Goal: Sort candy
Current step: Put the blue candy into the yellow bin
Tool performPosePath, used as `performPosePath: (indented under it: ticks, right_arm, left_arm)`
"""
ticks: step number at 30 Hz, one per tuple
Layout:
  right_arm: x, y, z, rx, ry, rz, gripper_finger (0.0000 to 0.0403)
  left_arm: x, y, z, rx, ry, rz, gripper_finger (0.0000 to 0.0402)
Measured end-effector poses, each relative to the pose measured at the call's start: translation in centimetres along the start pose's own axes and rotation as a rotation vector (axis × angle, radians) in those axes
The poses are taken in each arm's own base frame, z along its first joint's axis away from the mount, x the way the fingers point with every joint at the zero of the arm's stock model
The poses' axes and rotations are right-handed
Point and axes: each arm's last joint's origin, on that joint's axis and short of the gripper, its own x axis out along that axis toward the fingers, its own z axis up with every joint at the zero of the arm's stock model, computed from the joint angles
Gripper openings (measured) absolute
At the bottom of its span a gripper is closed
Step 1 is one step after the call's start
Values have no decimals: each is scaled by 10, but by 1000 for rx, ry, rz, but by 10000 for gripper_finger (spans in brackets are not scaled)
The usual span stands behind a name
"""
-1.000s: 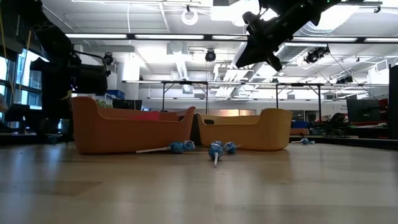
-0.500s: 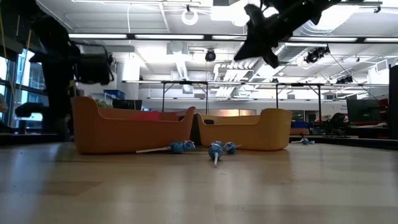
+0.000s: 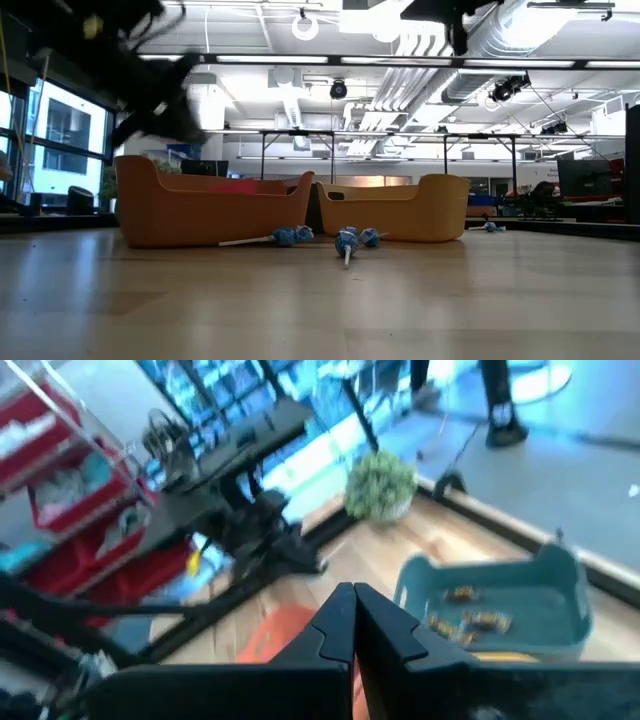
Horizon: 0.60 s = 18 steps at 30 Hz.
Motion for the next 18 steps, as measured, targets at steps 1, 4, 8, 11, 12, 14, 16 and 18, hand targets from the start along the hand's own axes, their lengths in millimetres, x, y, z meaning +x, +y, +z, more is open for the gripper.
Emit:
performPosePath:
  ticks: [1, 4, 8, 11, 12, 14, 16, 18]
  right_arm:
    - [-5, 1, 2, -2, -22, -5, 0]
    - [-17, 3, 6, -16, -77, -31, 0]
    - [-23, 4, 8, -10, -112, -53, 0]
    - [-21, 3, 8, 25, -104, -55, 0]
    - [-19, 3, 7, 29, -99, -50, 0]
    - [-16, 3, 6, 33, -83, -45, 0]
    - [-14, 2, 5, 34, -76, -47, 0]
    - [-14, 2, 5, 35, -74, -48, 0]
  left_arm:
    - [1, -10, 2, 3, -47, -76, 56]
    - [9, -36, 9, 32, -154, -200, 56]
    - [33, -73, 19, 136, -145, -216, 56]
    - [61, -106, 23, 286, -83, -269, 56]
    - [71, -117, 24, 341, -70, -288, 56]
    - [91, -138, 24, 440, -53, -308, 56]
    - [110, -156, 24, 519, -37, -299, 65]
    - [127, -169, 23, 571, -5, -276, 89]
